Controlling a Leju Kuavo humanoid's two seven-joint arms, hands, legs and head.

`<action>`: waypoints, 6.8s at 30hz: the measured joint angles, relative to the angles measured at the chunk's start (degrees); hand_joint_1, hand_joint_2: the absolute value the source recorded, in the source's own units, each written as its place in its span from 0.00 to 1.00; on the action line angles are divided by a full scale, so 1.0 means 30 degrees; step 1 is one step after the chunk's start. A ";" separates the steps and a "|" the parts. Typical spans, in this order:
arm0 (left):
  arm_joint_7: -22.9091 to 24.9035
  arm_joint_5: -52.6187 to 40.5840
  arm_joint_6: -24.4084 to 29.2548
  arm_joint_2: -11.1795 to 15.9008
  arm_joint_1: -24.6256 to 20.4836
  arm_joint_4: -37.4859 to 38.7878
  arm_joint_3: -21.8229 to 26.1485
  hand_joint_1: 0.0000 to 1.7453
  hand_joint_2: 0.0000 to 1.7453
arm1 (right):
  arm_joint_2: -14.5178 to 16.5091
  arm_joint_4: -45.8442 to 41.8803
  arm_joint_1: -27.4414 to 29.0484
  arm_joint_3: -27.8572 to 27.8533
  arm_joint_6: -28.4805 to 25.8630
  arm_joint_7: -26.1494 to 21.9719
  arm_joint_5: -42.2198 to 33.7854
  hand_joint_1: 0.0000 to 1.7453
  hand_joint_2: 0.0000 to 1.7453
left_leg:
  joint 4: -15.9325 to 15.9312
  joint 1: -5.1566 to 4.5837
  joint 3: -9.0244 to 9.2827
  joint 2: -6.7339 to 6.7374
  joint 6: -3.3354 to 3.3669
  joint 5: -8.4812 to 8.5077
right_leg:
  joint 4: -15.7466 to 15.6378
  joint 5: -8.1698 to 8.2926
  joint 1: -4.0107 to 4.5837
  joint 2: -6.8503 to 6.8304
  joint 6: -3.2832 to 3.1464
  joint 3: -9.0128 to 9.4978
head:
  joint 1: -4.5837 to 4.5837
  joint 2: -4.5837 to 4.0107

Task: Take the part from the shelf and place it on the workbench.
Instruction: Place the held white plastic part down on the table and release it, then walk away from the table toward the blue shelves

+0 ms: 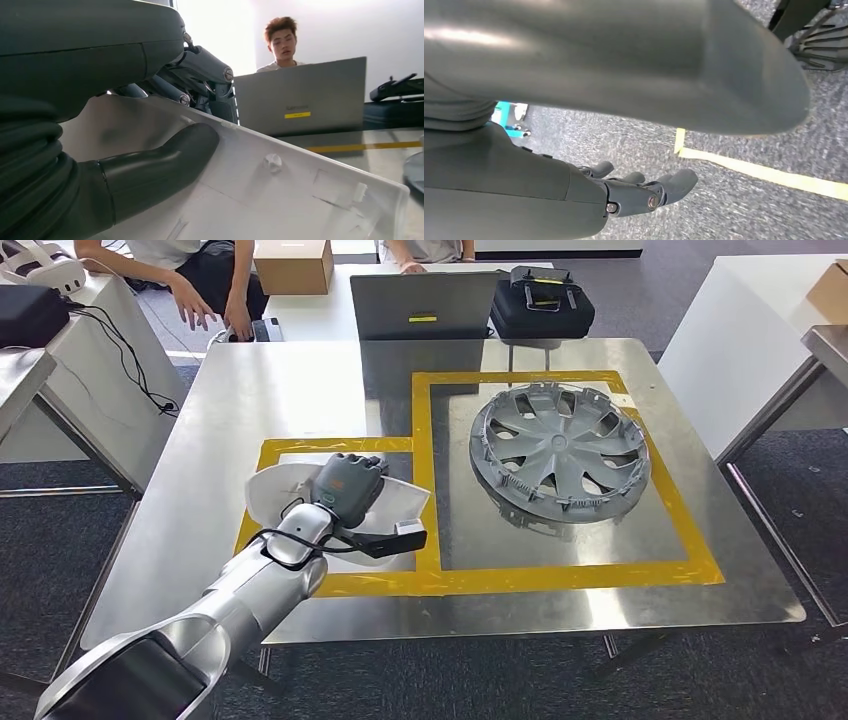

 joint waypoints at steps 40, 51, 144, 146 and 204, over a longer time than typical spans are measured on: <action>-0.8210 0.8118 0.2169 0.0560 0.1171 0.1004 0.5884 0.00 0.00 | 0.0248 0.0027 0.0536 0.0031 0.0087 0.0153 -0.0157 0.00 0.00 | -0.0004 0.0007 0.0001 -0.0008 -0.0008 0.0005 | 0.0004 -0.0010 0.0001 -0.0013 -0.0017 -0.0007 | 0.0000 -0.0002; -1.1300 2.1418 -0.5863 -0.0261 0.3871 -0.7949 0.8905 0.00 0.00 | 0.0714 0.0102 0.0371 0.0027 0.0062 -0.0024 -0.0191 0.00 0.00 | -0.0004 0.0006 0.0000 -0.0010 -0.0011 0.0001 | 0.0003 -0.0013 0.0005 -0.0010 -0.0019 -0.0004 | 0.0000 -0.0002; -1.1253 2.0923 -0.8589 0.2045 1.7254 -2.4075 0.5925 0.00 0.00 | 0.0386 0.0106 -0.0103 0.0027 0.0116 -0.2709 -0.0495 0.00 0.00 | -0.0323 0.0126 0.0431 0.0314 -0.0468 0.0001 | -0.0136 0.0729 0.0085 -0.0123 -0.0418 -0.0332 | 0.0230 -0.0002; -1.1253 2.0800 -0.8210 0.2155 1.7487 -2.3033 0.6024 0.00 0.00 | 0.0414 0.0109 -0.0163 0.0027 0.0104 -0.2729 -0.0477 0.00 0.00 | 0.0562 0.0144 0.0045 0.0278 -0.0681 -0.1080 | -0.0244 0.1161 -0.0026 -0.0179 -0.0693 -0.0714 | 0.0162 -0.0002; -0.1244 2.3784 -1.0213 0.1799 1.5743 0.2699 1.1345 0.00 1.00 | 0.1317 0.0124 0.0005 -0.0264 0.1794 0.0155 -0.0248 0.00 1.00 | -0.0383 0.0089 0.2046 0.0501 -0.0157 -0.1508 | 0.0173 0.0915 0.0047 -0.0281 -0.0110 -0.0758 | 0.0273 -0.0002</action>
